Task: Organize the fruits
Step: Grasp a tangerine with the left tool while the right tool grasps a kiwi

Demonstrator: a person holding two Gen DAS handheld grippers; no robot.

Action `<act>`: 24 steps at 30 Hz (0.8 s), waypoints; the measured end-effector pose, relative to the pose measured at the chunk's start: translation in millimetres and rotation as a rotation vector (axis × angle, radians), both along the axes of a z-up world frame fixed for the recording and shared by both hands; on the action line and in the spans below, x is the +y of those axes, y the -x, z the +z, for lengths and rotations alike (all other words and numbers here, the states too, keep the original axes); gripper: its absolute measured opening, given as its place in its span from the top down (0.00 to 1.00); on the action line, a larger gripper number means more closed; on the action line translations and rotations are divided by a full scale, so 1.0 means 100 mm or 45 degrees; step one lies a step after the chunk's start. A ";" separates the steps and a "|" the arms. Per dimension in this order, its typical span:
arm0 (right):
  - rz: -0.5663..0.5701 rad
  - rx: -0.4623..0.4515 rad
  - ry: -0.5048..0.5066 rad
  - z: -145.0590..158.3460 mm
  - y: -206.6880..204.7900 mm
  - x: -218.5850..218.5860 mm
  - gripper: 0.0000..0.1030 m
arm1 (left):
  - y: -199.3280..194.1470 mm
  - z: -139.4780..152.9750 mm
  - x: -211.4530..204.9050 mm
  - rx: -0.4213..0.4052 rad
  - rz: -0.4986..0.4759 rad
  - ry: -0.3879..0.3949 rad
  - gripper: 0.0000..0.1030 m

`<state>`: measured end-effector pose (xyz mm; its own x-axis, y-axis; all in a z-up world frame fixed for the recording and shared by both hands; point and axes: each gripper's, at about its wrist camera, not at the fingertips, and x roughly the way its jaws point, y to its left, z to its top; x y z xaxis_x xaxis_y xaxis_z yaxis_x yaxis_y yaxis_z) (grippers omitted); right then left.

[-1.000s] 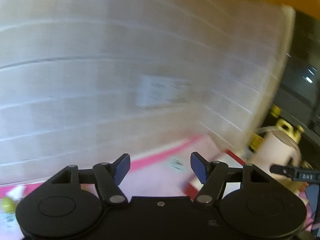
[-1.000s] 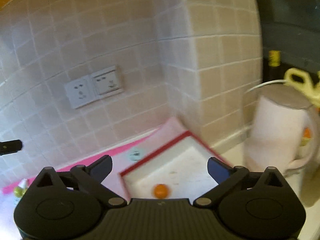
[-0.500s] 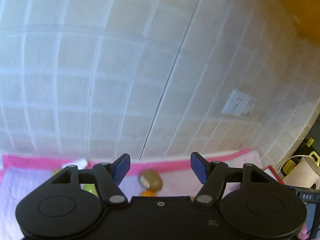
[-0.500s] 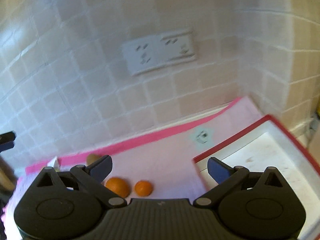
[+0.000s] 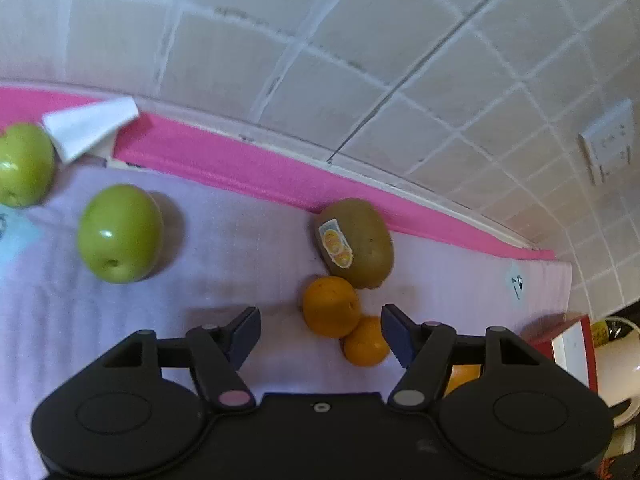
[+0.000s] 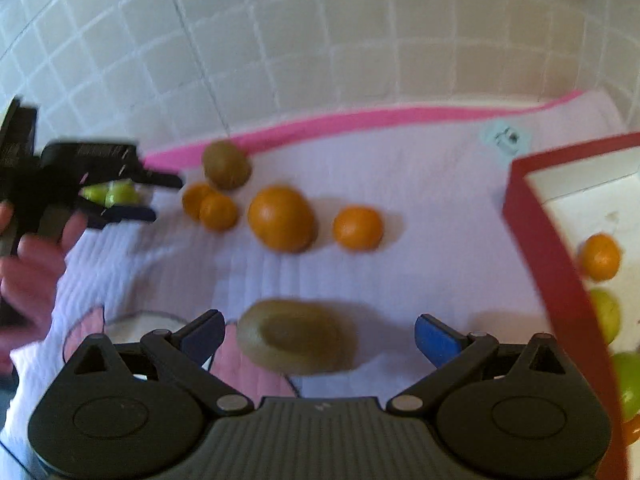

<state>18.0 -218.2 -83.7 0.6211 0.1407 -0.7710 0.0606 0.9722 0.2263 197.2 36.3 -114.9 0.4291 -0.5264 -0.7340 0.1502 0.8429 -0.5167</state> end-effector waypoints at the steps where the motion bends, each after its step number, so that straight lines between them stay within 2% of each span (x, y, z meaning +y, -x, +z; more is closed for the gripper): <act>1: 0.004 0.008 0.008 -0.04 -0.01 0.03 0.01 | -0.03 -0.04 -0.02 0.006 0.002 -0.001 0.24; 7: 0.023 0.029 0.032 -0.15 -0.10 0.12 0.01 | -0.15 -0.09 -0.16 -0.004 -0.013 -0.017 0.24; 8: 0.026 0.034 0.038 -0.16 -0.11 0.13 0.01 | -0.15 -0.08 -0.19 -0.011 -0.016 -0.028 0.27; 11: 0.036 0.043 0.038 -0.20 -0.12 0.15 0.03 | -0.16 -0.07 -0.27 -0.018 -0.044 -0.064 0.48; 12: 0.037 0.045 0.035 -0.20 -0.12 0.15 0.03 | -0.15 -0.07 -0.29 -0.021 -0.053 -0.079 0.52; 16: 0.038 0.053 0.030 -0.23 -0.16 0.15 0.05 | -0.11 -0.05 -0.34 -0.055 -0.062 -0.131 0.56; 24: 0.025 0.055 0.008 -0.25 -0.24 0.16 0.14 | -0.03 0.02 -0.27 -0.071 -0.056 -0.122 0.57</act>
<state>41.9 -202.6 -108.7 0.5846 0.1473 -0.7978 0.0510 0.9748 0.2174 199.8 9.5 -113.2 0.4491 -0.4742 -0.7573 0.2145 0.8800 -0.4239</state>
